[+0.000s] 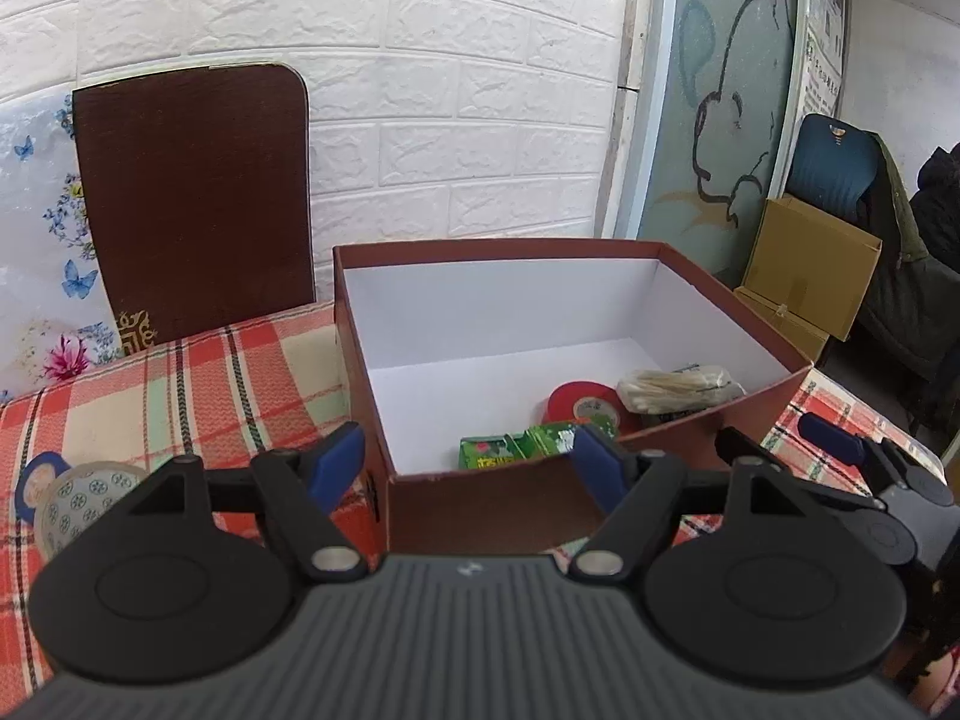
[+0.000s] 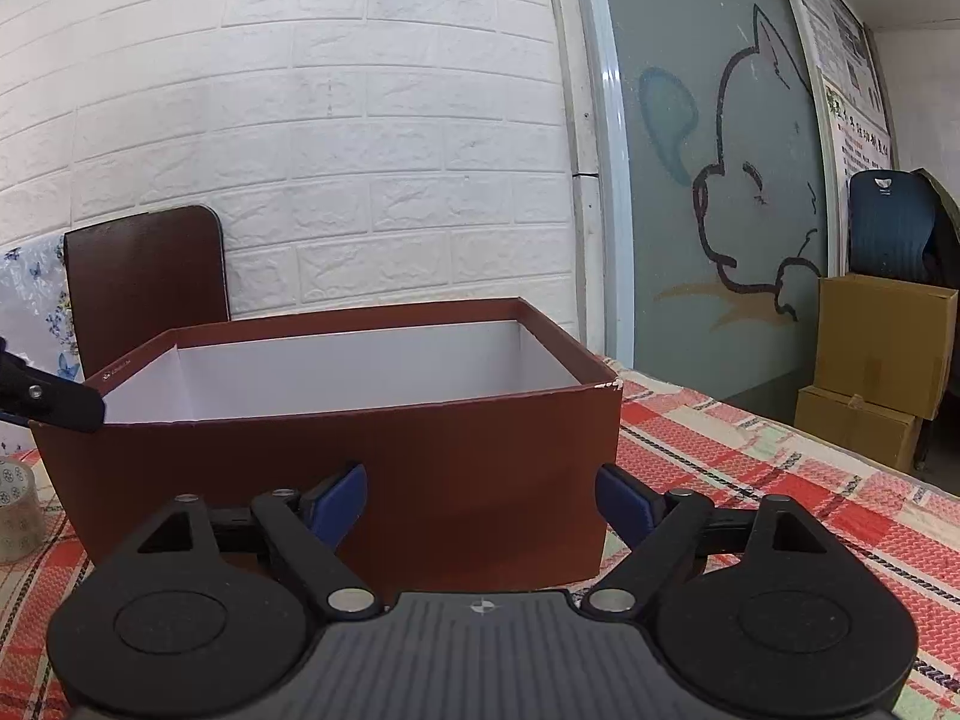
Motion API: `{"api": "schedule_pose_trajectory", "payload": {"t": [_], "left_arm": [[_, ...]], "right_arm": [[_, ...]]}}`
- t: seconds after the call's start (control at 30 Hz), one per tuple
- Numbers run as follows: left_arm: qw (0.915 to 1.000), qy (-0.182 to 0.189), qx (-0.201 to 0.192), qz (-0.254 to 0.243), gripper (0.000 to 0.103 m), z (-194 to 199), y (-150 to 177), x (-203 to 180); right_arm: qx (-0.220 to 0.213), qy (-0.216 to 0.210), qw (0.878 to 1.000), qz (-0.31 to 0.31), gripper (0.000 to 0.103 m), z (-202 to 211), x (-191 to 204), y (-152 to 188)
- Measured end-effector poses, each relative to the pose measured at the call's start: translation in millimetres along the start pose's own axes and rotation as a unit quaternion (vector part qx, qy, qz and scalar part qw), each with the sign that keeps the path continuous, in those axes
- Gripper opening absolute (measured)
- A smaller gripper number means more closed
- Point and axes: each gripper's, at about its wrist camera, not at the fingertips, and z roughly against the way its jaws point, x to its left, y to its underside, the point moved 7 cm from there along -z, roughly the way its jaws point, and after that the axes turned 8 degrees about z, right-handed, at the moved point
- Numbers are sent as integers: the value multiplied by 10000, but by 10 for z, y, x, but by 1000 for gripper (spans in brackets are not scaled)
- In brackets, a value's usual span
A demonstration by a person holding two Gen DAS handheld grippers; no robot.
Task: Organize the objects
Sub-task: 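Move the left gripper back toward the clear packing tape roll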
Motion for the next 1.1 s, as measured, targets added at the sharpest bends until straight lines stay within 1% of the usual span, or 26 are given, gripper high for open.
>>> {"api": "schedule_pose_trajectory", "payload": {"t": [0.1, 0.2, 0.27, 0.3, 0.37, 0.43, 0.53, 0.63, 0.77, 0.9, 1.1], "left_arm": [[9998, -160, 124, -44, 78, 108, 88, -64], [9984, -379, 370, -204, 79, 202, 253, -100], [9958, -610, 607, -302, 79, 239, 403, -68], [9944, -694, 743, -295, 79, 254, 485, -34], [9912, -834, 1008, -205, 79, 288, 641, 58], [9884, -949, 1175, -132, 79, 346, 765, 160], [9863, -1094, 1235, -51, 79, 487, 878, 308], [9843, -1251, 1249, 2, 79, 618, 966, 466], [9814, -1412, 1293, 145, 79, 737, 1076, 673], [9783, -1562, 1319, 331, 80, 830, 1171, 904], [9711, -1847, 1322, 733, 80, 988, 1294, 1317]], "right_arm": [[300, 42, 9995, -53, 83, 17, 14, 4], [954, -252, 9937, -525, 83, 61, 4, 145], [1315, -369, 9892, -541, 82, 126, 51, 267], [1394, -396, 9882, -487, 82, 172, 91, 305], [1467, -446, 9875, -363, 82, 281, 192, 349], [1575, -526, 9858, -246, 82, 389, 294, 395], [1715, -611, 9831, -162, 83, 535, 451, 468], [1759, -665, 9822, 24, 85, 633, 617, 508], [1817, -792, 9796, 316, 88, 778, 932, 534], [1866, -1127, 9740, 613, 89, 876, 1306, 539], [1829, -1851, 9568, 1298, 89, 1057, 1960, 566]]}}
